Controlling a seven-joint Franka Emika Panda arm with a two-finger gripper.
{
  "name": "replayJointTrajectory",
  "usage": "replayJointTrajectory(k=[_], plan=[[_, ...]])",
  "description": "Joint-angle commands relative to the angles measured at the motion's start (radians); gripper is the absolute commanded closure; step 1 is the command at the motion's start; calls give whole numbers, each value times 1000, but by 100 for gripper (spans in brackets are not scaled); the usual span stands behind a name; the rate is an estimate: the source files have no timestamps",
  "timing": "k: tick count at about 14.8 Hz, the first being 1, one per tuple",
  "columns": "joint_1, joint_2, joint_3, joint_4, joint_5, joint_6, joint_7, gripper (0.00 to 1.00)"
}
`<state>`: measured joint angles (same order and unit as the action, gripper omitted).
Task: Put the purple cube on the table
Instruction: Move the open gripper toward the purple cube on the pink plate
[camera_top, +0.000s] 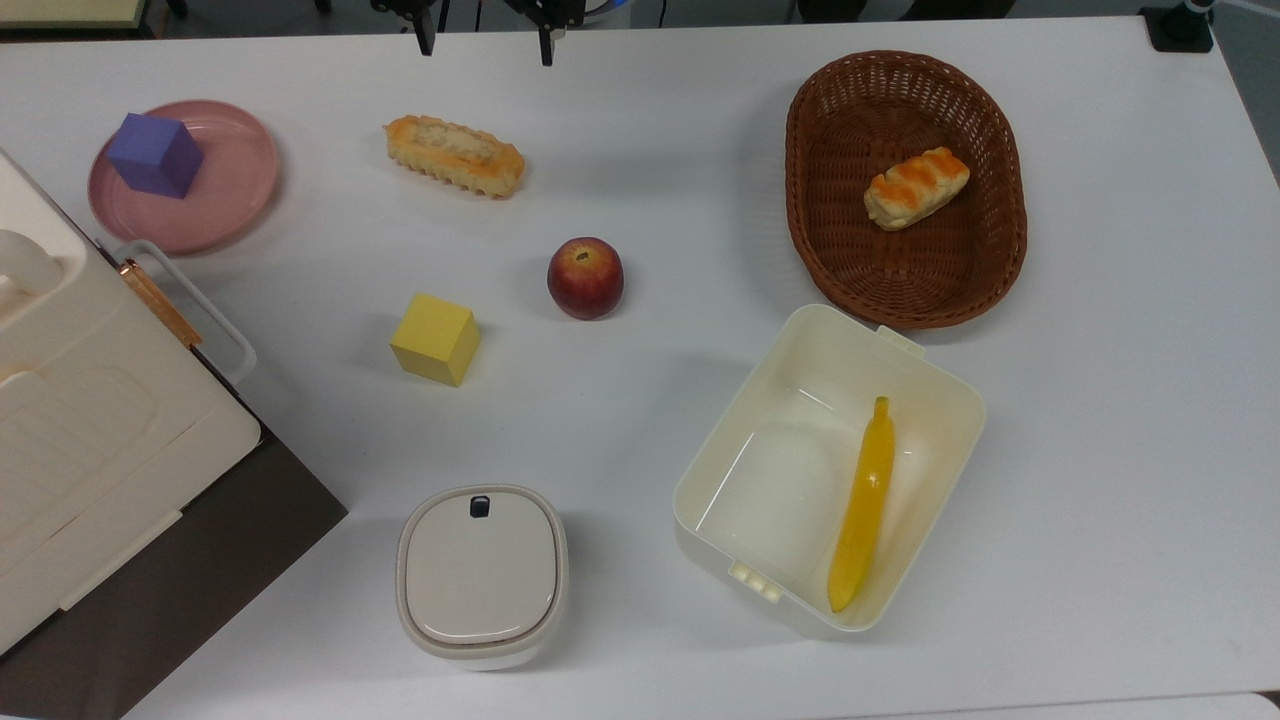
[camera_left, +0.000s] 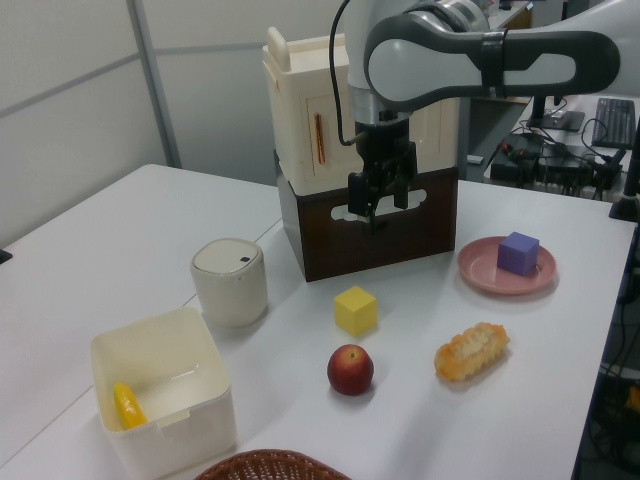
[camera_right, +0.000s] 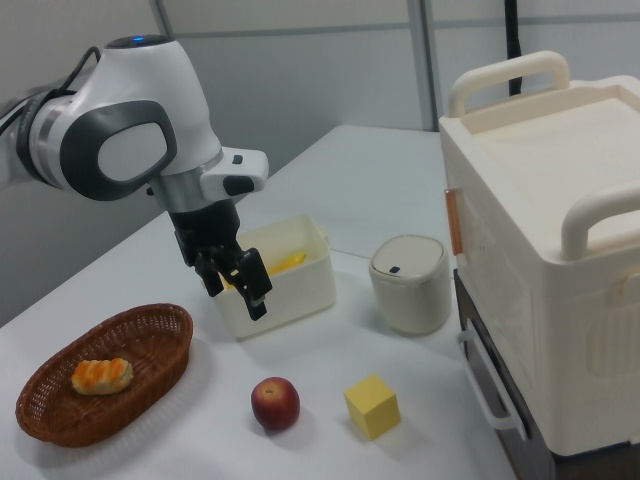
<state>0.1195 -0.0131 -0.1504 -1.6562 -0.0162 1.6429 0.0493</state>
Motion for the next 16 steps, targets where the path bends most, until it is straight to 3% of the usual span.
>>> replayJointTrajectory(k=[1, 7, 13, 14, 16], plan=[[-24, -18, 3, -16, 15, -18, -19, 0], [-138, -16, 2, -17, 7, -11, -155, 0], [-378, 13, 2, -59, -1, 58, -414, 0], [-473, 37, 2, -118, -8, 160, -498, 0], [-535, 93, 2, -142, -53, 222, -535, 0]])
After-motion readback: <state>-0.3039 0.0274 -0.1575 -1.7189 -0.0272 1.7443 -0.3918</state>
